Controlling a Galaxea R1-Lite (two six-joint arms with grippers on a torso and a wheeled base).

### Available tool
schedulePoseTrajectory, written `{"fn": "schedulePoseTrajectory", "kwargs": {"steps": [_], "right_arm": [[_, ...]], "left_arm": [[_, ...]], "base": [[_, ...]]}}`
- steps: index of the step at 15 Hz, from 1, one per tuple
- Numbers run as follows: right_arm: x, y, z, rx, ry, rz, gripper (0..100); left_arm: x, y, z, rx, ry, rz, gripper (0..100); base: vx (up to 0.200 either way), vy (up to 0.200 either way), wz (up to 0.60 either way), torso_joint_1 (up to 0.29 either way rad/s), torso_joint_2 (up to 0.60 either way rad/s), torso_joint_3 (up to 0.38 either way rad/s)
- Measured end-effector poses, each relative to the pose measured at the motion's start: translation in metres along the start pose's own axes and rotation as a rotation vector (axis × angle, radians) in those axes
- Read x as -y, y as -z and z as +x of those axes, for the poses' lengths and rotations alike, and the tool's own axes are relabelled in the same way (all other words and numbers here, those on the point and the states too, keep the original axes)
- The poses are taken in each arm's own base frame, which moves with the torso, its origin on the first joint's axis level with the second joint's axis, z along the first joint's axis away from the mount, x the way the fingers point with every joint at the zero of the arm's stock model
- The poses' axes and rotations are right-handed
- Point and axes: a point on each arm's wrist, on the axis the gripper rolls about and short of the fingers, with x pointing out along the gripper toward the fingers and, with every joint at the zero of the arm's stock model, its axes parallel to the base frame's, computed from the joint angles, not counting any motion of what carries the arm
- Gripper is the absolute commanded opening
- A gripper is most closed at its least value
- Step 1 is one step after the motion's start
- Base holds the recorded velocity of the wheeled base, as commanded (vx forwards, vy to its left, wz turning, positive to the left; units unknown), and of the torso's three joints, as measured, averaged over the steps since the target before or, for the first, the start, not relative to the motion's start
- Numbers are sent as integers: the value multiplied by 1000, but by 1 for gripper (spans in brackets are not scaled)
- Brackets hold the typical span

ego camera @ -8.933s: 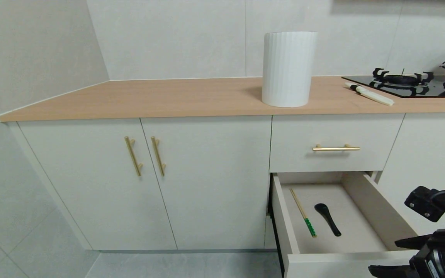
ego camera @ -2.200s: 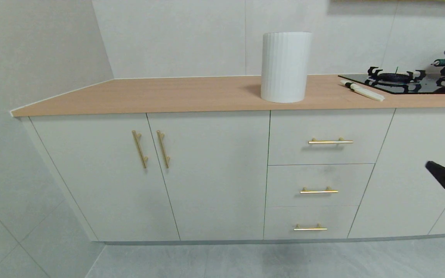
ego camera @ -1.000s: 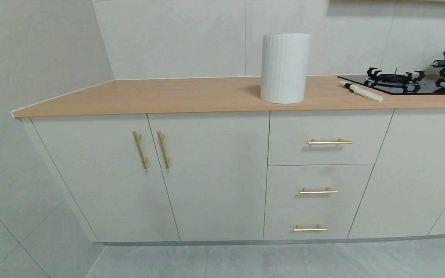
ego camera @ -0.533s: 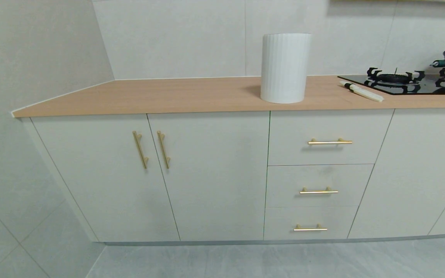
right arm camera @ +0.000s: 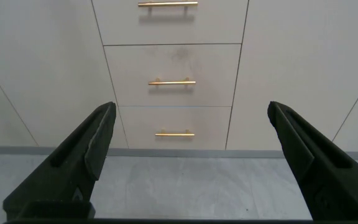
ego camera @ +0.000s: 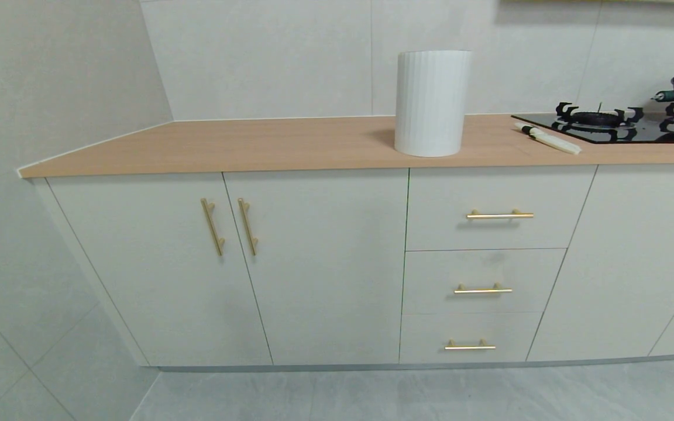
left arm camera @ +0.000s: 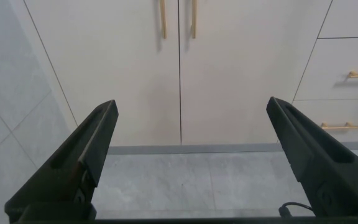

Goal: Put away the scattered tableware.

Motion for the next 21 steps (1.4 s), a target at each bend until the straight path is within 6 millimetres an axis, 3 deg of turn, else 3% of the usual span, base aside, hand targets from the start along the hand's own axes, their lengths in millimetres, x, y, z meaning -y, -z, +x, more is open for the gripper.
{"fn": "schedulePoseTrajectory", "kwargs": {"steps": [21], "right_arm": [[0,0,0,-3,1,2,100]], "left_arm": [[0,0,0,0,-1,-1,100]], "base": [[190,0,0,3,2,3]]}}
